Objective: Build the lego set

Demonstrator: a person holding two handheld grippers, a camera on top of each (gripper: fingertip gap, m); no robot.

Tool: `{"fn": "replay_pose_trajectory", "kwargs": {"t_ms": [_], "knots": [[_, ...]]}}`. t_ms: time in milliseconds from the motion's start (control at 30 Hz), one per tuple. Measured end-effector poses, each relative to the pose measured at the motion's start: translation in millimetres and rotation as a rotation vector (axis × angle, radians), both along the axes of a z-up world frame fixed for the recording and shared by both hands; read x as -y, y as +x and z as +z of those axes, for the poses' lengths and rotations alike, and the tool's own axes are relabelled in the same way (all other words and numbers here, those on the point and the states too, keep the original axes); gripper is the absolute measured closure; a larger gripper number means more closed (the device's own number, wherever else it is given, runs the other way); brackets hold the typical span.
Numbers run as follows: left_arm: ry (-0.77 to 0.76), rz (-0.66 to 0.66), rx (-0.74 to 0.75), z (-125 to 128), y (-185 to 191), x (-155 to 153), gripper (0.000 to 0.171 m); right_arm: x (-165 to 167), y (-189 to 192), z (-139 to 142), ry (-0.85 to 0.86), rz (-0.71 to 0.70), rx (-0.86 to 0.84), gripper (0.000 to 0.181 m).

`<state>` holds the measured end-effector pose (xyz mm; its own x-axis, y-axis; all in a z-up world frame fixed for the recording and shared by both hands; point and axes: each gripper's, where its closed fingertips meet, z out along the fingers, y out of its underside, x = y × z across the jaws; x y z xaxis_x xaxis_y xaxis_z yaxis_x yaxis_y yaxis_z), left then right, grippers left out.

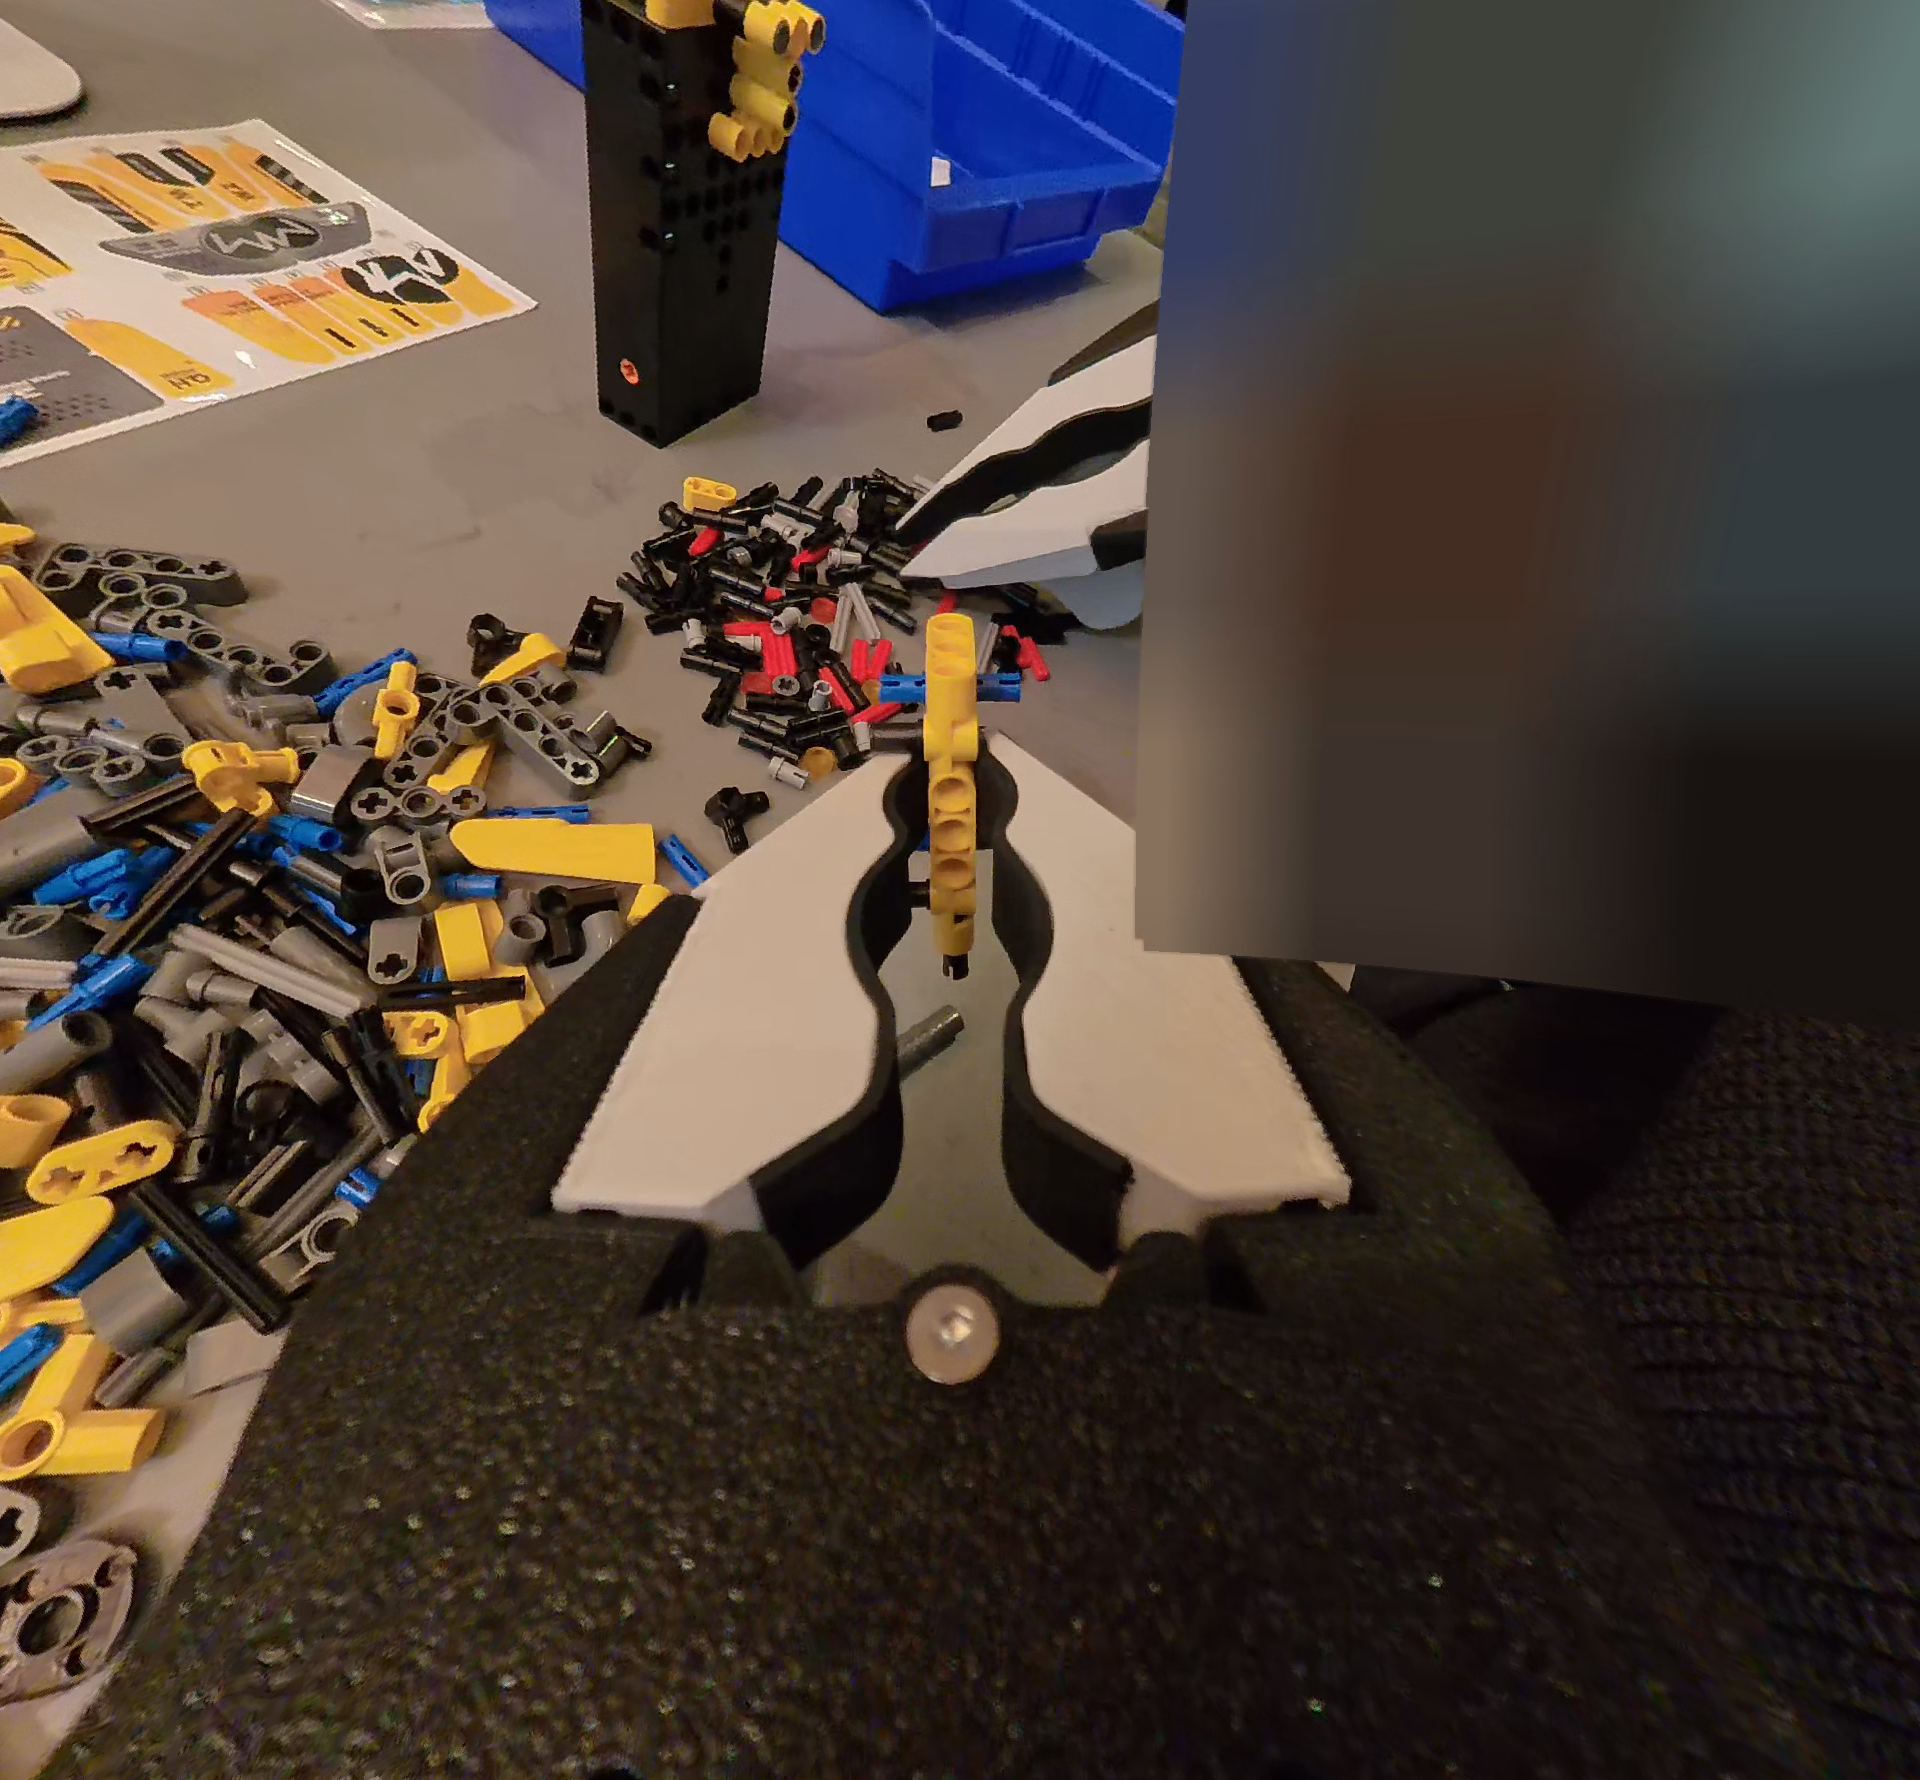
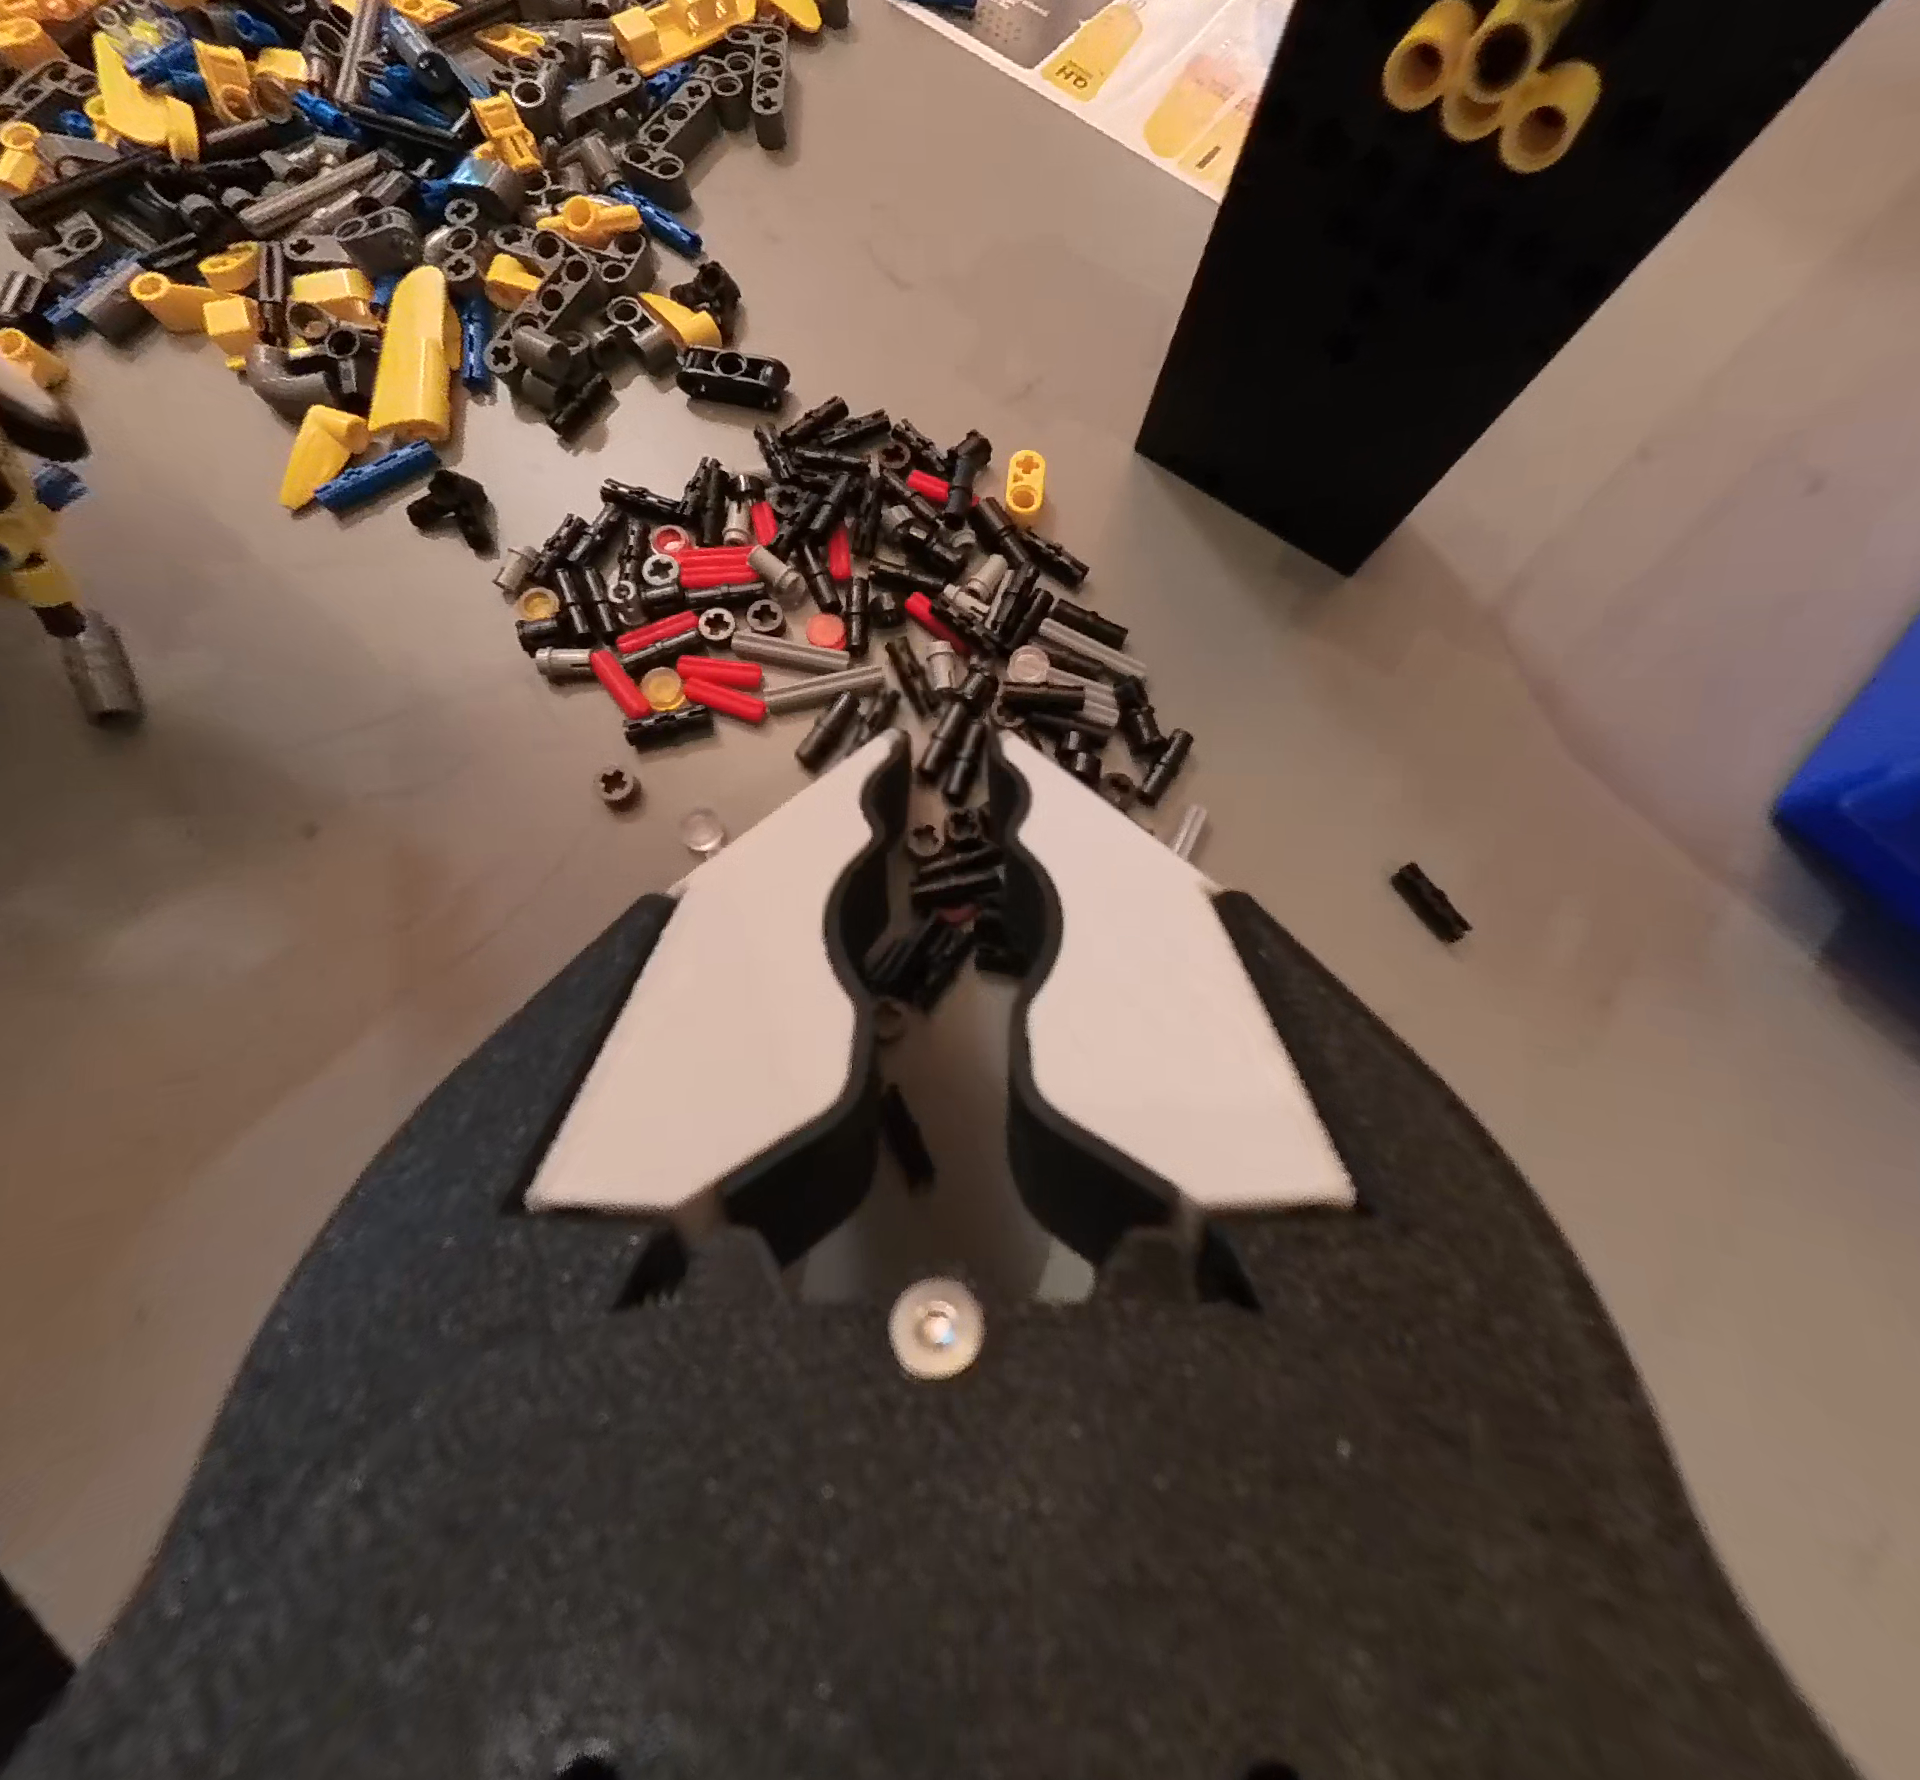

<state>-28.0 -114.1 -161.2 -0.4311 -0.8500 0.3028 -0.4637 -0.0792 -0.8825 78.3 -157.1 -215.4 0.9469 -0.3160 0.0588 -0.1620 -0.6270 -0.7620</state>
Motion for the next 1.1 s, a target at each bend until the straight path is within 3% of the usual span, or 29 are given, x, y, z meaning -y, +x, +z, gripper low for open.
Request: {"fn": "replay_pose_trajectory", "kwargs": {"t_ms": [1100], "knots": [[-0.029, -0.011, -0.015, -0.9, 0.6, 0.2, 0.165, -5.3, -0.7, -1.5, -0.029, 0.047, 0.062, 0.173]]}}
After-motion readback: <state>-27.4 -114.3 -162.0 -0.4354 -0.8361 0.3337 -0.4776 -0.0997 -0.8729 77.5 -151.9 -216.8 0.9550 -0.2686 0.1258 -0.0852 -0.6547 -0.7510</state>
